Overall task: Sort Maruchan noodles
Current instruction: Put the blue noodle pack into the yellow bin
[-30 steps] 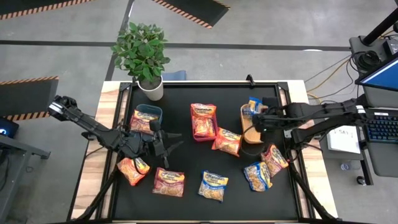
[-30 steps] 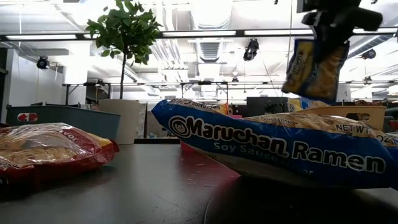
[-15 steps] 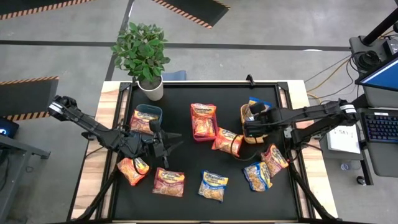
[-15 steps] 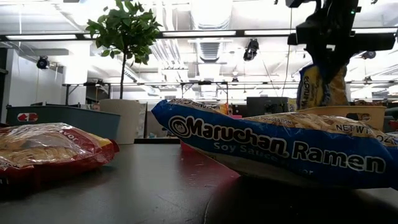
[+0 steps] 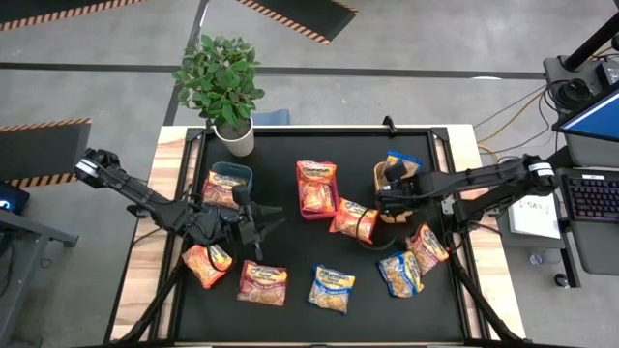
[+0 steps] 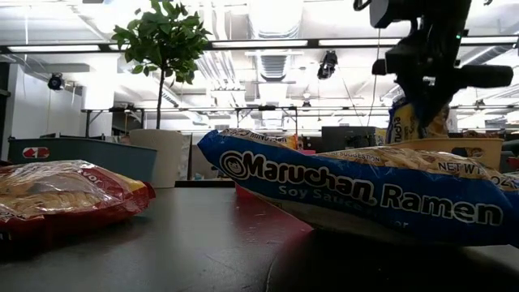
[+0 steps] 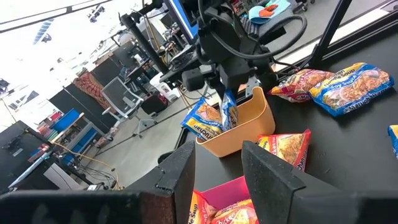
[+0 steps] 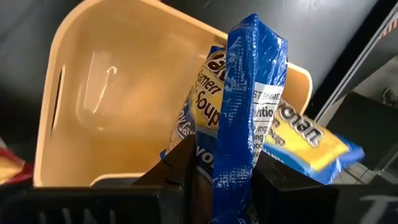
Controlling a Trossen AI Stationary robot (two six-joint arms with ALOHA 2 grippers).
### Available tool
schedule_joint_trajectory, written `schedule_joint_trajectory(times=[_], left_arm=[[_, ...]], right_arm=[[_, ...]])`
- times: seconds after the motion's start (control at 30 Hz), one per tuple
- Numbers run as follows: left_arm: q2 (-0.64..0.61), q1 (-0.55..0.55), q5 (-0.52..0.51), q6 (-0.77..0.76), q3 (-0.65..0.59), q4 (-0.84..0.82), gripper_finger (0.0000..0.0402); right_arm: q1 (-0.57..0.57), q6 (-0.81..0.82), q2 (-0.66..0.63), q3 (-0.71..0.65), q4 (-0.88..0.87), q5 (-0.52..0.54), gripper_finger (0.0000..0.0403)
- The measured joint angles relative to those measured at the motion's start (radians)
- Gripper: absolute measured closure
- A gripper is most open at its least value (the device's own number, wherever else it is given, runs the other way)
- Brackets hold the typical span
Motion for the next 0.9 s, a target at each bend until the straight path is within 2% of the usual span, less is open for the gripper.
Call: schedule_joint_trajectory(times=[0.73,0.9], left_arm=[[0.0,0.0,0.0,0.0,0.0,0.001,0.0286],[0.0,0.0,0.0,0.0,0.0,0.003,0.0286]], right_arm=[[-0.004,-0.005,0.027,-0.129,0.14,0.012,0.0321],[-0.01,0.058,0.026,-0.13,0.144,0.068,0.0308]])
